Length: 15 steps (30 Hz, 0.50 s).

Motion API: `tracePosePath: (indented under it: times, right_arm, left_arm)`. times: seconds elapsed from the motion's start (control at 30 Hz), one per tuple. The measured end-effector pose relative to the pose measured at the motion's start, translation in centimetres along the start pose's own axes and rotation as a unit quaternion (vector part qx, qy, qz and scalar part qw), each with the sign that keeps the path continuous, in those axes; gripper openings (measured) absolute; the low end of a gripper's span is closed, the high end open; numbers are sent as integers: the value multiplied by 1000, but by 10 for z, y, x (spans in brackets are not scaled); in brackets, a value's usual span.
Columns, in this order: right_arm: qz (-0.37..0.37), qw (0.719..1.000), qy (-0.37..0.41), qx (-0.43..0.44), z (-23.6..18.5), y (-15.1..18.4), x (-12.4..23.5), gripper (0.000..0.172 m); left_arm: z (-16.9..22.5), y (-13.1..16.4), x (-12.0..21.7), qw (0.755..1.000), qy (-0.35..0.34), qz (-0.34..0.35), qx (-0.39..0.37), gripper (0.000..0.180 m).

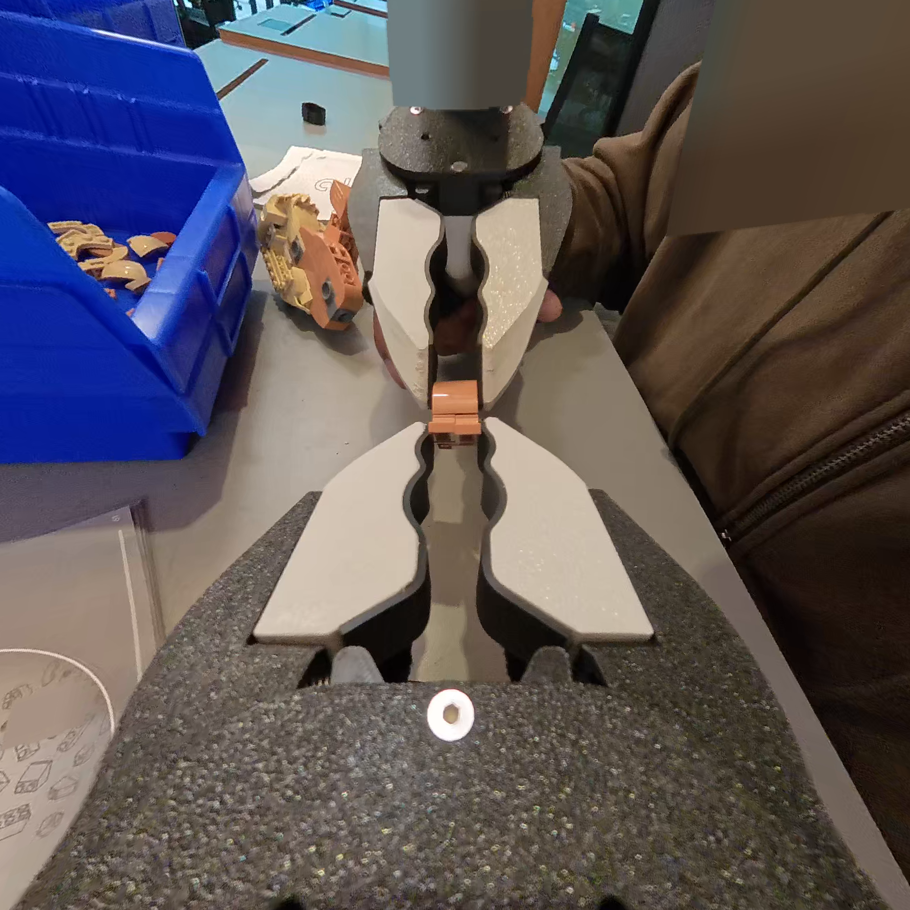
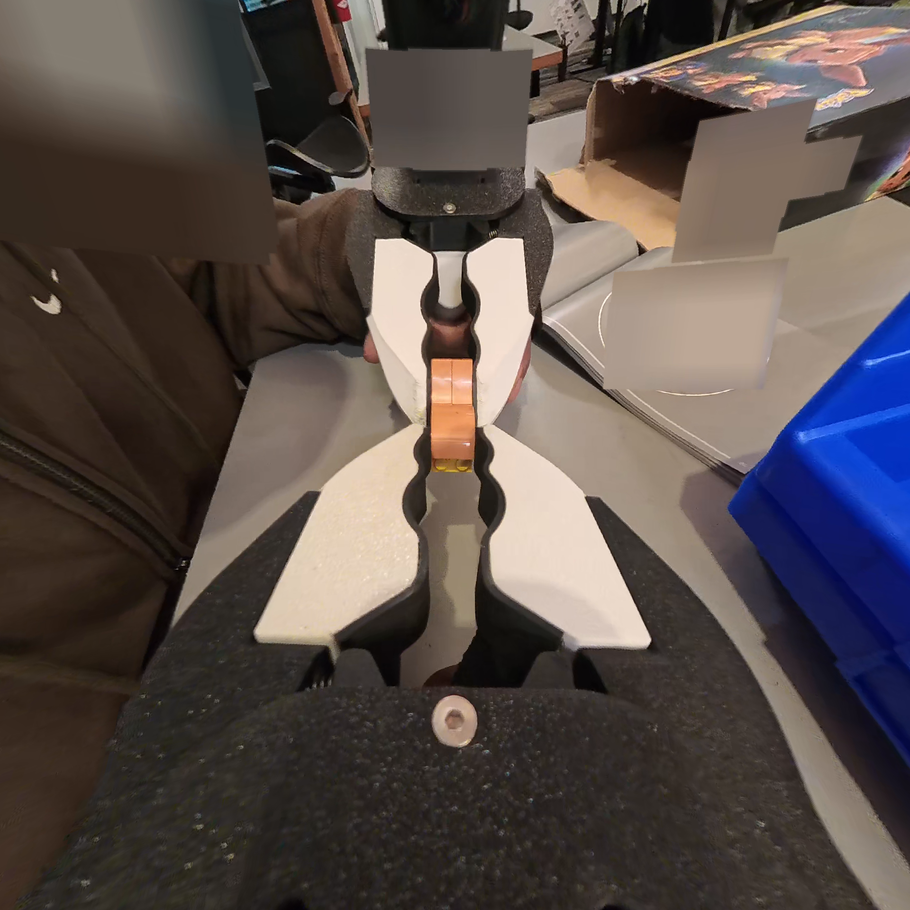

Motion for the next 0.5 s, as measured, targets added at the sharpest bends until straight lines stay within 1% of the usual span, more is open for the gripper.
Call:
tracePosePath:
  times: [0.1,0.13,0.17,0.23,0.33,0.4,0.5]
  right_arm:
    - [7,1000,-6,-16,1,-3,5,17]
    - [22,999,1,-30,6,-7,13,17]
    - [45,998,7,-51,13,-11,23,17]
    - [77,994,15,-76,23,-16,39,17]
    - [83,994,35,-67,27,-18,44,17]
    - [67,995,43,-52,25,-15,40,17]
    - [-9,996,84,5,25,0,28,17]
  left_arm:
    - [0,1,2,1000,4,-5,0,17]
    - [-6,4,8,1000,-15,-14,0,17]
    - [-13,4,16,1000,-28,-1,12,17]
    - [-18,-7,26,998,-22,47,42,17]
    - [-14,-4,18,999,-21,25,31,17]
    - [-13,-2,12,999,-20,19,33,17]
    - [-13,-6,12,998,-20,38,41,17]
Point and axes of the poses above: each gripper's, where its closed fingertips meet, x back along the fingers, y out of its underside, z = x × y across the jaws, the point moved 4 cm from there along x, back along the fingers, and after that the axes turned 1 degree about -y, right-handed, at the moved point
